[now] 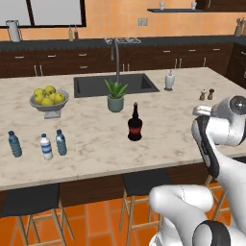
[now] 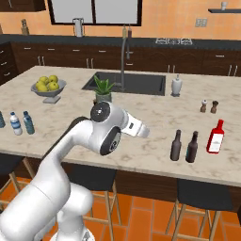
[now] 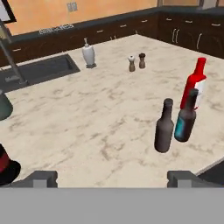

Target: Move the plastic bottles in the middle to the plastics group, and the glass bottles in the middle to the glass group.

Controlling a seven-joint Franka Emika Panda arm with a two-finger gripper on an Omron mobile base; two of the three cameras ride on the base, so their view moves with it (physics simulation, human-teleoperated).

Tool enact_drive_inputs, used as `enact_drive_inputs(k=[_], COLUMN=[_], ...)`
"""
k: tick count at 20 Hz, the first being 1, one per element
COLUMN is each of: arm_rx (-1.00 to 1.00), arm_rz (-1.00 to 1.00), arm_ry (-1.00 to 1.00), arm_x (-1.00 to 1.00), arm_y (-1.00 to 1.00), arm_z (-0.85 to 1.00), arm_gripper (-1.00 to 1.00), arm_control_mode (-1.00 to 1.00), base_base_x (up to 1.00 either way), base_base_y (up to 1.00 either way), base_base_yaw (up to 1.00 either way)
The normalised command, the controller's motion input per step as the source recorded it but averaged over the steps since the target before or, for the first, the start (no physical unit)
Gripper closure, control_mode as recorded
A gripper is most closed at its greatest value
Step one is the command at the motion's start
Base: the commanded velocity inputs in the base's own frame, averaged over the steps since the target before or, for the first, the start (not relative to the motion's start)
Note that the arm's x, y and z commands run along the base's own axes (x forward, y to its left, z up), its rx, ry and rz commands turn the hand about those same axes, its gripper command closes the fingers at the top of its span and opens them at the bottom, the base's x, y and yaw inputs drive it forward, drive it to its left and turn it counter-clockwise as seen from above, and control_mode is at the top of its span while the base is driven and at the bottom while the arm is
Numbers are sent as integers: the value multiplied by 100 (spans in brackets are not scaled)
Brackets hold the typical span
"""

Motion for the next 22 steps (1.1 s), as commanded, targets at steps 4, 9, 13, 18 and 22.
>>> enact_drive_inputs(k=[4, 9, 13, 18, 22], arm_rx=[-4, -20, -21, -5, -1], arm_rz=[66, 41, 9, 0, 0], arm_ry=[17, 36, 25, -8, -18], arm_x=[18, 2, 0, 3, 11], arm_y=[84, 100, 84, 45, 44], arm_z=[69, 45, -8, -30, -19], arm_gripper=[-100, -100, -100, -100, -100], arm_control_mode=[-100, -100, -100, -100, -100], base_base_x=[0, 0, 0, 0, 0], base_base_y=[0, 0, 0, 0, 0], base_base_yaw=[0, 0, 0, 0, 0])
